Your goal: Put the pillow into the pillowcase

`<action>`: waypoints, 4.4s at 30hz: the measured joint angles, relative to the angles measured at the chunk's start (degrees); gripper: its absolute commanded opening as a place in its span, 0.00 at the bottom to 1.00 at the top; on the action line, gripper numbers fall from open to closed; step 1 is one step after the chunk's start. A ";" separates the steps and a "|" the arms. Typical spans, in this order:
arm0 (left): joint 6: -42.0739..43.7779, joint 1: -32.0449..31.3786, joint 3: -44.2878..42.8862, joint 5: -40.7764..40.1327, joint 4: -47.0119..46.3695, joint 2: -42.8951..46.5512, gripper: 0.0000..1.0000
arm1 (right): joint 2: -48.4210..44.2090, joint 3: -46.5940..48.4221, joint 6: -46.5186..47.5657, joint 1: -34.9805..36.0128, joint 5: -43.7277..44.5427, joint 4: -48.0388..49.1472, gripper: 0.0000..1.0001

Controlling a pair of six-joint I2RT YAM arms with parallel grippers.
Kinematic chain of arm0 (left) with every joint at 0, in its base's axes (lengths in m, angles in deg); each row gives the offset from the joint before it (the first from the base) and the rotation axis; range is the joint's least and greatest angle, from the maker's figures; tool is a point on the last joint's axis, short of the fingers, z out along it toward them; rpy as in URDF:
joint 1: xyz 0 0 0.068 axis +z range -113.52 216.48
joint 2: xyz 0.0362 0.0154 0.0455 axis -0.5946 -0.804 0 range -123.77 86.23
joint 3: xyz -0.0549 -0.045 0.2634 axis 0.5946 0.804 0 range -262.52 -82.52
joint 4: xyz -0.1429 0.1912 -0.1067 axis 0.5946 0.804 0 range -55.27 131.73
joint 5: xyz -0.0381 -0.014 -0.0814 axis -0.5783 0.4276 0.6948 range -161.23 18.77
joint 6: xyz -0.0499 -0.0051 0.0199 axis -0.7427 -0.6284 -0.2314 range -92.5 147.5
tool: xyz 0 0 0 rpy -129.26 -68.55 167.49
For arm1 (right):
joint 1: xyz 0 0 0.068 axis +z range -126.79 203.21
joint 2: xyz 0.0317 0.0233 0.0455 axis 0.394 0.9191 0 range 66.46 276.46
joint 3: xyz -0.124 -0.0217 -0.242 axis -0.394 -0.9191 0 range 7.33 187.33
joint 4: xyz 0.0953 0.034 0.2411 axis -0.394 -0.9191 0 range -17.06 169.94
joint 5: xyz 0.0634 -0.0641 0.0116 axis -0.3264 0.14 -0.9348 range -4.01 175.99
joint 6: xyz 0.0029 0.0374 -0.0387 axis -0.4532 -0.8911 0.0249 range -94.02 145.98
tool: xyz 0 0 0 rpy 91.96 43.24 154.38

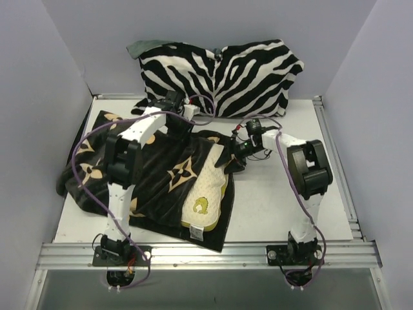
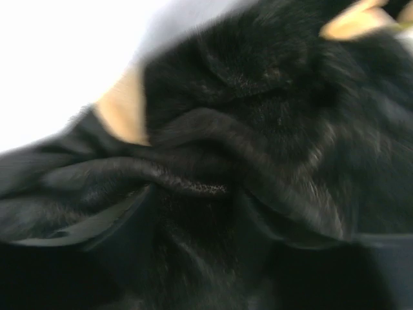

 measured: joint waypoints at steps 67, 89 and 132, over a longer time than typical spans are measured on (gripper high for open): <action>25.81 -24.39 16.90 23.89 13.35 23.93 0.02 | -6.49 -26.60 -45.81 1.05 -5.51 53.16 0.00; 17.09 1.09 20.90 20.35 14.01 31.34 0.77 | -9.66 -14.01 0.66 0.81 -1.07 5.55 0.46; -43.23 -20.11 -29.62 37.44 -40.09 -12.13 0.00 | -11.72 -14.32 -61.16 -24.59 -16.81 71.78 0.00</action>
